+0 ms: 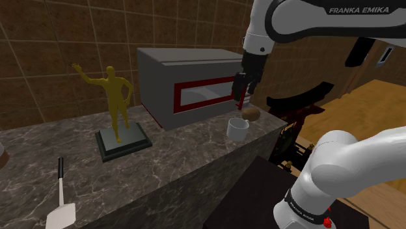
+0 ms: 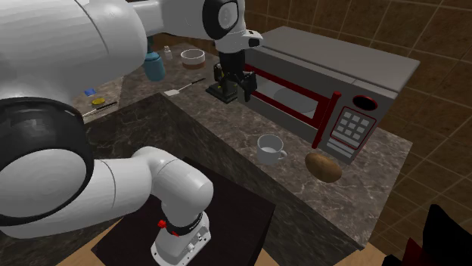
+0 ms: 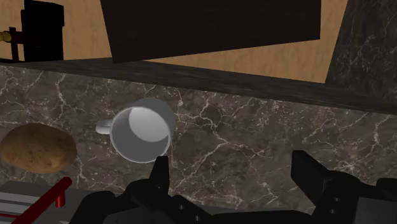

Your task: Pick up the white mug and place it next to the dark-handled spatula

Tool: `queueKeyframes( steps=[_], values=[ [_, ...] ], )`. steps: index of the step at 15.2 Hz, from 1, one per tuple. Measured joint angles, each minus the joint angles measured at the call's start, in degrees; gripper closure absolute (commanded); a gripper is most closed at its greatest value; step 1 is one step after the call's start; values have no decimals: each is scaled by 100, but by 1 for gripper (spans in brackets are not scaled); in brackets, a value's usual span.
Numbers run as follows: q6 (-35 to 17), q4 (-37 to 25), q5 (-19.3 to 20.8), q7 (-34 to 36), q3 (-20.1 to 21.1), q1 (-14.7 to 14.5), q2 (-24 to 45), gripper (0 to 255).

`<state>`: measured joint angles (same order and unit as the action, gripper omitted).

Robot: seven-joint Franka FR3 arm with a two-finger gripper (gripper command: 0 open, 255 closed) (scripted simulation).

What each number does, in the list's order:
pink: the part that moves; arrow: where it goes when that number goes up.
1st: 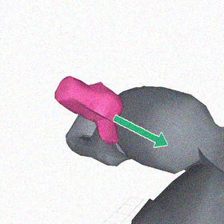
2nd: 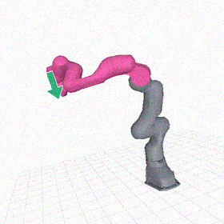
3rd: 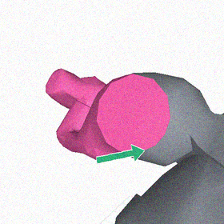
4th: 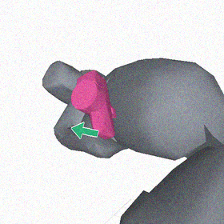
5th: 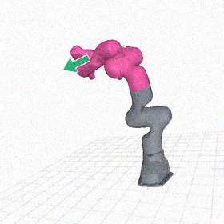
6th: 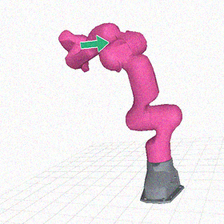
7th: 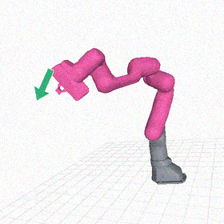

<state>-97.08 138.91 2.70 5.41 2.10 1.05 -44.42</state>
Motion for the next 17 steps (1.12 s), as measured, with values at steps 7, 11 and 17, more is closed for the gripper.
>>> queueKeyframes(
  steps=[7, 11, 17],
  values=[
    [-923, 677, 160, -184, -255, 133, 239, 0],
    [-1811, 1120, 320, -365, -507, 275, 671, 0],
    [-3029, 1479, 499, -587, -830, 456, 1505, 0]
  ],
)
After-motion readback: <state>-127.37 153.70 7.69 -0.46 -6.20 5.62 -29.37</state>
